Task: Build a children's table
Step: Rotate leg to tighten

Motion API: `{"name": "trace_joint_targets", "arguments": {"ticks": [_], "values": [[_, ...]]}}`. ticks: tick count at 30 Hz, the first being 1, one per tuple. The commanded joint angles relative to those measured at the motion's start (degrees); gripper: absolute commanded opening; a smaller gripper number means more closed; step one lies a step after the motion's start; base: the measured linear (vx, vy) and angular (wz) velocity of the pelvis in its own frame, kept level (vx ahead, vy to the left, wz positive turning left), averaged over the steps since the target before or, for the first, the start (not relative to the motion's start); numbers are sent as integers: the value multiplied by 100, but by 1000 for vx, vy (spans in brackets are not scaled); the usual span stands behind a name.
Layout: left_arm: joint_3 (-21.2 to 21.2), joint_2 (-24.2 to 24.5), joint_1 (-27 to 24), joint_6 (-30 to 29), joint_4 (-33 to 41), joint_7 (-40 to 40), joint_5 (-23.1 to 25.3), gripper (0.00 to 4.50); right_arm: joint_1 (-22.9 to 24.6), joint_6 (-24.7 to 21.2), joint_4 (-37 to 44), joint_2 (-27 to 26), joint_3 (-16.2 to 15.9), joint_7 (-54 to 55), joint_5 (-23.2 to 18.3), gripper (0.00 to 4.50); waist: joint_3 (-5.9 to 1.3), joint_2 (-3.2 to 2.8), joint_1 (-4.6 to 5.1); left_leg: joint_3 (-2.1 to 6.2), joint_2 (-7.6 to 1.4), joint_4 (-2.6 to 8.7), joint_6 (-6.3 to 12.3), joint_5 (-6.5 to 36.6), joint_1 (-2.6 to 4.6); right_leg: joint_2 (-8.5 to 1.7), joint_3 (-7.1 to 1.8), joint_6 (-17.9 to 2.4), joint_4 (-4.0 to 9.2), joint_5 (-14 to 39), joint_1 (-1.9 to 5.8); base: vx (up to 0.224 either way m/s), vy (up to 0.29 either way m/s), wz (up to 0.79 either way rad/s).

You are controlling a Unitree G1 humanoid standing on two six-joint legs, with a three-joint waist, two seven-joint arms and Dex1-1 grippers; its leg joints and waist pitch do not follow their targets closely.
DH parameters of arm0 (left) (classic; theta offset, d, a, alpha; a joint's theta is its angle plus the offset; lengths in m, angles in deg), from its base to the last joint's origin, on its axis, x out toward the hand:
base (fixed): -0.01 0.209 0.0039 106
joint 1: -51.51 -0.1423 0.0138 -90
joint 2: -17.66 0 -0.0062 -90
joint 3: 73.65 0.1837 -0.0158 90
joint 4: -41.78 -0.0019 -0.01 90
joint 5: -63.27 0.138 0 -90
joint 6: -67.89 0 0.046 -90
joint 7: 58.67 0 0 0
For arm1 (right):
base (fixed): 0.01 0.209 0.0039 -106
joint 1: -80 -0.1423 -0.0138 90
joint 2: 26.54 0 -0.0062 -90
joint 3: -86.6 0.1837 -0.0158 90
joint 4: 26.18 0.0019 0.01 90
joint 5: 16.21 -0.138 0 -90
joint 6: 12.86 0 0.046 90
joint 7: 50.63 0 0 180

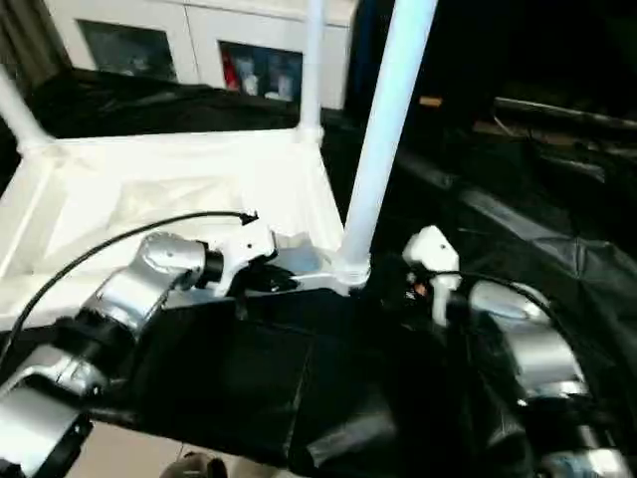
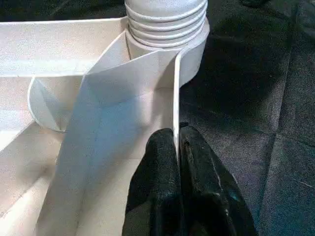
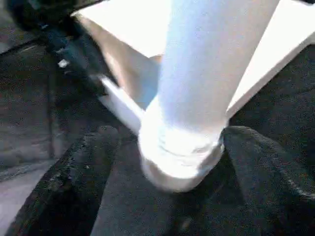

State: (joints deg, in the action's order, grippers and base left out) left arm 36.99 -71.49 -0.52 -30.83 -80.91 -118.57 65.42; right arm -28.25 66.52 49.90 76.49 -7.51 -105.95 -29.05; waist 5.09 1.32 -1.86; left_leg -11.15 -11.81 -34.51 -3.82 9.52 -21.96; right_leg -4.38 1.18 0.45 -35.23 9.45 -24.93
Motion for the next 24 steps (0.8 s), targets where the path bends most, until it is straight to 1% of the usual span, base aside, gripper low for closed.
{"name": "trace_joint_targets", "arguments": {"ticks": [1, 2, 3, 4, 5, 6, 7, 8, 9, 11, 14, 17, 18, 19, 23, 24], "values": [[60, -17, -300, -120, -74, -11, -36, 0, -75, 48, -13, -76, -87, 86, 83, 400, -372, 158, -38, 52, -45, 396, 368, 1471, 41, -206, -95, -853, 536, 2296, 283, 0, 0, 0], [76, 9, -326, -102, -26, -51, -35, 0, -121, 63, -58, -128, -107, 137, 108, 400, -373, 134, -38, 53, -52, 400, 385, 1442, 41, -215, -101, -926, 515, 2147, 280, 0, 0, 0], [76, 40, -361, -123, 49, -75, -30, 0, -170, 95, -132, -184, -121, 144, 126, 400, -374, 128, -35, 48, -54, 401, 386, 1437, 42, -214, -103, -951, 516, 2092, 282, 0, 0, 0], [84, 100, -394, -140, 125, -114, -15, 0, -223, 112, -204, -239, -135, 152, 139, 400, -381, 158, -28, 42, -60, 396, 402, 1394, 49, -217, -107, -1024, 494, 1941, 287, 0, 0, 0], [84, 100, -394, -140, 125, -114, -15, 0, -223, 112, -204, -239, -135, 152, 139, 400, -384, 148, -33, 36, -59, 391, 412, 1384, 57, -218, -112, -1053, 492, 1886, 283, 0, 0, 0], [83, 147, -428, -174, 211, -126, 2, 0, -259, 152, -275, -274, -145, 132, 124, 400, -378, 165, -33, 16, -62, 386, 443, 1355, 66, -216, -124, -1117, 487, 1746, 279, 0, 0, 0], [68, 208, -478, -248, 341, -146, 1, 0, -303, 220, -375, -298, -182, 86, 129, 400, -378, 159, -38, 23, -62, 390, 442, 1334, 54, -222, -120, -1125, 474, 1724, 295, 0, 0, 0], [68, 208, -478, -248, 341, -146, 1, 0, -303, 220, -375, -298, -182, 86, 129, 400, -372, 158, -33, 23, -56, 397, 443, 1304, 39, -225, -116, -1098, 480, 1764, 307, 0, 0, 0], [65, 265, -513, -277, 423, -185, 2, 0, -344, 281, -473, -320, -212, 57, 149, 400, -374, 165, -34, 19, -58, 395, 440, 1302, 45, -228, -116, -1081, 486, 1803, 301, 0, 0, 0], [59, 303, -512, -279, 424, -218, 0, 0, -403, 265, -550, -360, -197, 37, 128, 400, -368, 160, -23, 22, -51, 401, 413, 1304, 36, -224, -112, -1037, 497, 1924, 301, 0, 0, 0], [48, 326, -523, -298, 451, -229, 2, 0, -439, 276, -608, -366, -236, 18, 157, 364, -355, 165, -18, 18, -56, 411, 399, 1293, 43, -215, -121, -1019, 498, 1900, 295, 0, 0, 0], [14, 321, -498, -318, 440, -200, 1, 0, -489, 341, -744, -394, -251, 55, 206, 338, -345, 158, -11, 22, -58, 421, 360, 1387, 53, -220, -119, -1005, 517, 2062, 282, 0, 0, 0], [14, 328, -506, -350, 471, -212, -7, 0, -494, 360, -764, -402, -249, 53, 195, 329, -344, 163, -11, 21, -57, 420, 350, 1404, 50, -220, -123, -993, 520, 2088, 284, 0, 0, 0], [17, 334, -513, -368, 492, -216, -12, 0, -499, 376, -782, -404, -250, 46, 192, 329, -343, 159, -12, 25, -60, 426, 344, 1410, 50, -222, -122, -991, 521, 2099, 285, 0, 0, 0], [-14, 377, -526, -400, 508, -181, -15, 0, -489, 456, -847, -471, -268, 17, 200, 293, -334, 157, 1, 30, -67, 442, 318, 1514, 55, -222, -121, -962, 534, 2190, 269, 0, 0, 0], [-19, 382, -533, -406, 511, -182, -19, 0, -476, 463, -853, -487, -275, 18, 206, 285, -338, 173, 6, 30, -64, 442, 315, 1534, 51, -221, -120, -947, 538, 2227, 272, 0, 0, 0]]}}
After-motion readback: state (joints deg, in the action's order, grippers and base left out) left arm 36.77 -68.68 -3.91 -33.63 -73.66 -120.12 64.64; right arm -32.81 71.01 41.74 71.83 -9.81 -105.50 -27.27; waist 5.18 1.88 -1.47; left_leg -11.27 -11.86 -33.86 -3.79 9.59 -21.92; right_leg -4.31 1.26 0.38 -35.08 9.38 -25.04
